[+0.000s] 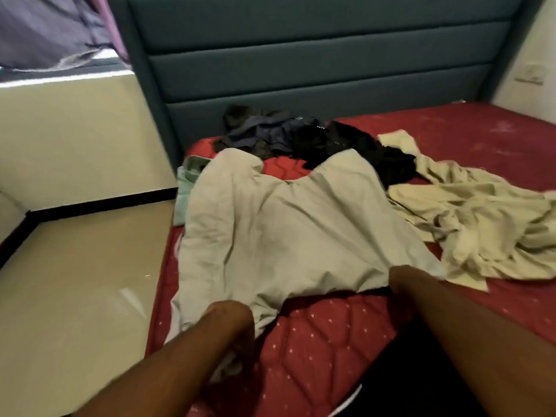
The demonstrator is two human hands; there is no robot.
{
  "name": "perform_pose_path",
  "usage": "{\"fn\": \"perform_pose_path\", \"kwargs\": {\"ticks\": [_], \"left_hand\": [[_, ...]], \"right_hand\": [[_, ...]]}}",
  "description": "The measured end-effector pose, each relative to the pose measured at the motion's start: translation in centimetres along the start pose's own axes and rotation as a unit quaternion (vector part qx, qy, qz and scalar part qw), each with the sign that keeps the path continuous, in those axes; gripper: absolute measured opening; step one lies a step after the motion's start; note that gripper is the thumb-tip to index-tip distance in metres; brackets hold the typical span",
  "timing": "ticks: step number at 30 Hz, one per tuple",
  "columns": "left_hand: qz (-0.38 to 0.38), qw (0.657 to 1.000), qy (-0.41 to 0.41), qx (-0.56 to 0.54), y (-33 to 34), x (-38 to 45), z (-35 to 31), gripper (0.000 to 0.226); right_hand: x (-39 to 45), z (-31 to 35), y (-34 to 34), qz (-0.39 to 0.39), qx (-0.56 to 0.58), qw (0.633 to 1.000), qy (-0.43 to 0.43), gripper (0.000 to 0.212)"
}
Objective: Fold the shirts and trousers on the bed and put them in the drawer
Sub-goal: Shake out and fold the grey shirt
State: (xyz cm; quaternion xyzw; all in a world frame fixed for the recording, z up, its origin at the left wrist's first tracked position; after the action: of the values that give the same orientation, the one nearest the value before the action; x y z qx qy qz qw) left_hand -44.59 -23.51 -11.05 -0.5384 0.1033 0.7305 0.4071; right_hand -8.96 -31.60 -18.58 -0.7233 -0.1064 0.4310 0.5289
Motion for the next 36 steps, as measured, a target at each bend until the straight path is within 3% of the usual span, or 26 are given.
{"fn": "perform_pose_path", "kwargs": {"ticks": [2,4,6,8,11,13,17,22,26,28,30,32,34,36], "left_hand": [[-0.002,0.999,-0.05,0.006,-0.3,0.4,-0.7,0.08],[-0.177,0.982,-0.036,-0.047,-2.6,1.3,-1.5,0.092],[-0.355,0.925,0.033,-0.13,-4.0,1.8,-1.5,0.086],[-0.429,0.891,0.087,-0.118,-4.7,2.7,-1.8,0.081],[-0.354,0.91,0.139,-0.162,-4.1,6.5,-2.8,0.081],[-0.328,0.912,0.142,-0.201,-2.7,9.1,-3.3,0.091],[-0.391,0.883,0.119,-0.232,-0.5,11.2,-4.4,0.092],[-0.432,0.86,0.112,-0.246,0.0,11.3,-4.2,0.093],[-0.419,0.865,0.134,-0.242,0.4,11.5,-3.6,0.091],[-0.415,0.867,0.141,-0.235,0.7,11.4,-3.6,0.09],[-0.457,0.848,0.13,-0.235,1.2,11.2,-3.5,0.091],[-0.502,0.825,0.106,-0.238,1.9,10.6,-3.6,0.09],[-0.498,0.828,0.096,-0.24,2.6,10.4,-3.9,0.093],[-0.482,0.83,0.1,-0.263,2.5,10.7,-4.2,0.093]], "right_hand": [[-1.6,-1.6,0.1,0.055,0.002,0.998,0.023,0.049],[-0.8,-3.1,-0.6,0.053,0.044,0.997,0.026,0.05],[1.1,-3.2,-0.3,0.039,0.107,0.993,0.005,0.051],[1.4,-3.1,-0.5,0.016,0.214,0.977,-0.011,0.046],[0.6,-4.6,-1.1,-0.106,0.385,0.917,-0.013,0.047],[1.2,-7.4,-0.4,-0.154,0.408,0.898,0.063,0.053],[2.4,-10.0,1.0,-0.099,0.318,0.931,0.149,0.059],[2.7,-9.1,0.3,-0.149,0.284,0.93,0.181,0.039],[1.3,-12.2,-1.0,-0.259,0.406,0.856,0.188,0.03],[0.4,-12.6,-1.1,-0.249,0.377,0.87,0.196,0.036],[-0.3,-10.7,-1.1,-0.229,0.276,0.911,0.203,0.056],[-1.1,-7.2,-1.7,-0.256,0.155,0.942,0.15,0.067],[-1.7,-2.7,-2.1,-0.286,0.079,0.955,0.009,0.061],[-2.1,2.1,-0.9,-0.229,0.077,0.956,-0.168,0.052]]}}
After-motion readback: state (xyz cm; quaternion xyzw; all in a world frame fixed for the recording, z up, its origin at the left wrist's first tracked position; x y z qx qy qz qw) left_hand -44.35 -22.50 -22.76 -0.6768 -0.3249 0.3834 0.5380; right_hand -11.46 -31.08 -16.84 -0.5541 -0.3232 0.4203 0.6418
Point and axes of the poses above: each hand's wrist, its own x-axis towards the middle knuckle, its own y-axis out of the palm, z = x × y, the point moved 4 cm from there along x, towards the middle knuckle, and after that the axes turned 2 degrees about z, right-handed, at the moved point
